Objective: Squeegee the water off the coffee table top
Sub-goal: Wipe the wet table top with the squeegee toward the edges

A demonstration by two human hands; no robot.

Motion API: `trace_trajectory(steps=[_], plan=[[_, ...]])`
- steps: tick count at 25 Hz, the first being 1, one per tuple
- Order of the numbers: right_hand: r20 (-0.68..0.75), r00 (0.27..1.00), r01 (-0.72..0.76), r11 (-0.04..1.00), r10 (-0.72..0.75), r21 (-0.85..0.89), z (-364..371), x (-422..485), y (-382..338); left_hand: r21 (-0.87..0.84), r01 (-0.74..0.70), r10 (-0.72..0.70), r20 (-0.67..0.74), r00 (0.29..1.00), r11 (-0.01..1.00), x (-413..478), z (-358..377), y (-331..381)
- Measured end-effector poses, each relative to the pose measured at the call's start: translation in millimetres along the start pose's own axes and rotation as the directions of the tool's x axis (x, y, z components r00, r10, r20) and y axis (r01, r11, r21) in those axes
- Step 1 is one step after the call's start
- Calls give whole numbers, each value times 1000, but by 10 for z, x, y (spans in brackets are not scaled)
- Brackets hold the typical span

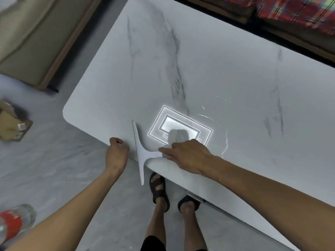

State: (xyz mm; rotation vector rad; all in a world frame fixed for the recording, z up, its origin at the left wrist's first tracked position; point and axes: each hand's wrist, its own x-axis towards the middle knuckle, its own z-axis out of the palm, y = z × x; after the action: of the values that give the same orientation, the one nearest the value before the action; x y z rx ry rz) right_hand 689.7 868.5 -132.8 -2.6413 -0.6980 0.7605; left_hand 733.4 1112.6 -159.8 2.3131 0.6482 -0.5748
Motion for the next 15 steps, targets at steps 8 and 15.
trace_trajectory(steps=[8, 15], plan=[[-9, 998, 69, 995, -70, -72, -93, 1307, -250, 41, 52, -53, 24, 998, 998, 578, -400, -163], [-111, 960, -243, 962, 257, 127, -244, 841, 227, 141, -28, -11, 269, 963, 990, 547, -122, 166]])
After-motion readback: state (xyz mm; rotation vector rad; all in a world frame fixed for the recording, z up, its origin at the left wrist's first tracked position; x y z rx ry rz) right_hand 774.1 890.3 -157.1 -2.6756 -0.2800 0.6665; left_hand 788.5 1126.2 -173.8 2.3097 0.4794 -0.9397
